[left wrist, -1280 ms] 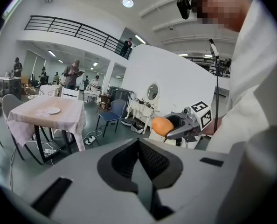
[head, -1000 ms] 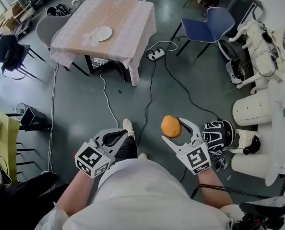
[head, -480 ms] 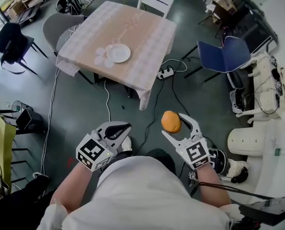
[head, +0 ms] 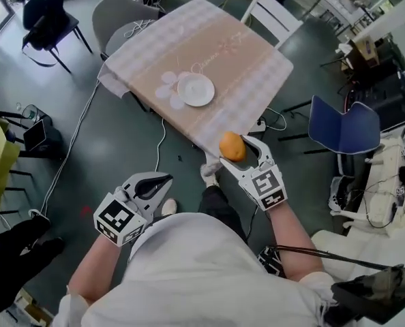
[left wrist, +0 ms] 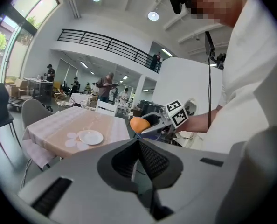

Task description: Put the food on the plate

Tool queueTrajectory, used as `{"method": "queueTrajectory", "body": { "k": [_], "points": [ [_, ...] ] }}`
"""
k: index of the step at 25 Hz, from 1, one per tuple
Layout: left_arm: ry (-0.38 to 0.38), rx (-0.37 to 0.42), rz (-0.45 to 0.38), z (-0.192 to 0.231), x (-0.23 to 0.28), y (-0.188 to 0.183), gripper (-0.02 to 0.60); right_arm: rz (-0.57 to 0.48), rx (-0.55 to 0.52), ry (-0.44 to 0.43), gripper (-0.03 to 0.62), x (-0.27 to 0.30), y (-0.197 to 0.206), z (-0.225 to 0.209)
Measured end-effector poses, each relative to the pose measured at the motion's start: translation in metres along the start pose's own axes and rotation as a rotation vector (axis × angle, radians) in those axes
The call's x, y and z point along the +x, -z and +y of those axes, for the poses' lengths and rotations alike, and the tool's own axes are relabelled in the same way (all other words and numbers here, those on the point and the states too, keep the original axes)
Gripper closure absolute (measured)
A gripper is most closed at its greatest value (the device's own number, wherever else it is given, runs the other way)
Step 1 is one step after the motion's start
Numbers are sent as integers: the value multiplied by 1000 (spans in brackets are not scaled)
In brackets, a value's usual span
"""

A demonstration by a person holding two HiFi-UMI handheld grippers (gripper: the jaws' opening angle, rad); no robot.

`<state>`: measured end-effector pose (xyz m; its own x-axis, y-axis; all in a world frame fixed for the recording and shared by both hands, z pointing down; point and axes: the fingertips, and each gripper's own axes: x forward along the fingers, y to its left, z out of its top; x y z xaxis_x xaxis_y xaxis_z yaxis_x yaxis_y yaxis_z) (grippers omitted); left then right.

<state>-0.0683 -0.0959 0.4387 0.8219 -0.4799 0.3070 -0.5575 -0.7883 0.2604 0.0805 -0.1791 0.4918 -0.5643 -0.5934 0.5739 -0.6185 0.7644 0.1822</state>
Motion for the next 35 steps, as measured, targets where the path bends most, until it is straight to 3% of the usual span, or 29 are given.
{"method": "queueTrajectory", "body": {
  "k": [9,14,19,28,35],
  "points": [
    [-359,-106,-94,34,53,-61,572,27,-173,-287,250,136,3,-101],
    [-523,-161,-100,44,66,-68,572,55,-287,-391,250,205,15,-124],
    [-662,-220,-102,43,69,-62,572,80,-330,-457,250,256,25,-130],
    [-827,-290,-95,26,56,-52,572,141,-438,-538,250,305,39,-120],
    [-862,-305,-91,22,54,-50,572,130,-458,-565,249,311,41,-113]
  ]
}}
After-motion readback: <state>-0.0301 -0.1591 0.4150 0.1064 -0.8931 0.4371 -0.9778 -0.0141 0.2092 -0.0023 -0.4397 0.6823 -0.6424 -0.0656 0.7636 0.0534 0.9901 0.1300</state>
